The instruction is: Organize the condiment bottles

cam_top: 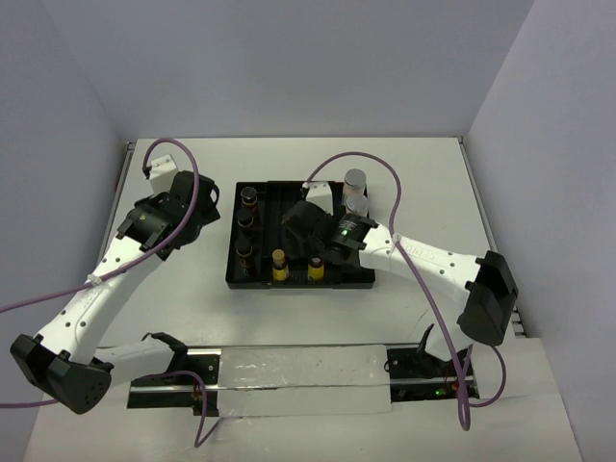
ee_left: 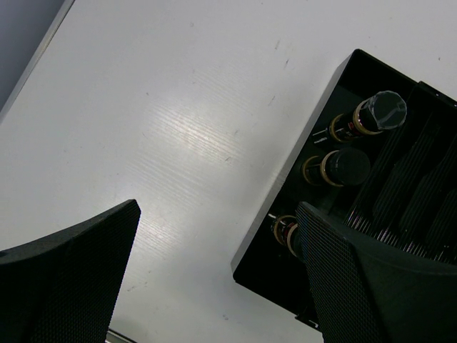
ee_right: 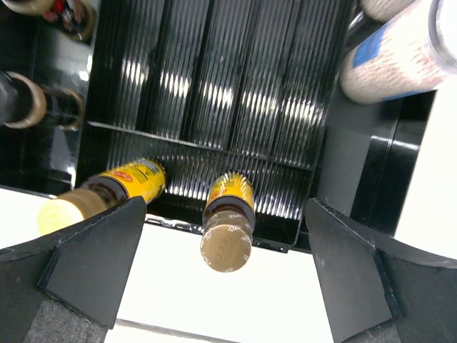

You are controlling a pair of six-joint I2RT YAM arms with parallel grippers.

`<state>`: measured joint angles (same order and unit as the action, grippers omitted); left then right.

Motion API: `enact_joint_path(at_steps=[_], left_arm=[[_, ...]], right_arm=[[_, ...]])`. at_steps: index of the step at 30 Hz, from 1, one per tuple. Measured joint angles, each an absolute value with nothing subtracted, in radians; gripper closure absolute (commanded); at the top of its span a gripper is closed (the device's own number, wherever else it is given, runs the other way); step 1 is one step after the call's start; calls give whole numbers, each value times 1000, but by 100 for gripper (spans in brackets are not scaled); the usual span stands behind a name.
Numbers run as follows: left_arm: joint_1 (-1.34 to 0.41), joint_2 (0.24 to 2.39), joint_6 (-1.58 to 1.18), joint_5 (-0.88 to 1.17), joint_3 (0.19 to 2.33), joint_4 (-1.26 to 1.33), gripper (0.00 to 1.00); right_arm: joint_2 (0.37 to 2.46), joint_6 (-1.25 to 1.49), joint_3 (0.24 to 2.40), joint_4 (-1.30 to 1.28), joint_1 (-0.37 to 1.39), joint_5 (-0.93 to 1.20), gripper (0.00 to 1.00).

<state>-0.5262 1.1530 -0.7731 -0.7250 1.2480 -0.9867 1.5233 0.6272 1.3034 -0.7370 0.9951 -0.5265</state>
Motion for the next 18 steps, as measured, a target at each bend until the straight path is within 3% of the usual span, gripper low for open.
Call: enact_joint_path(at_steps=[6, 18], left_arm=[[-526, 1153, -773, -725, 1248, -987, 1], [-525, 1140, -773, -723, 1248, -985, 1]], right_arm=[[1435, 628, 1347, -757, 962, -568, 0], [1032, 661, 1155, -777, 617, -593, 0]])
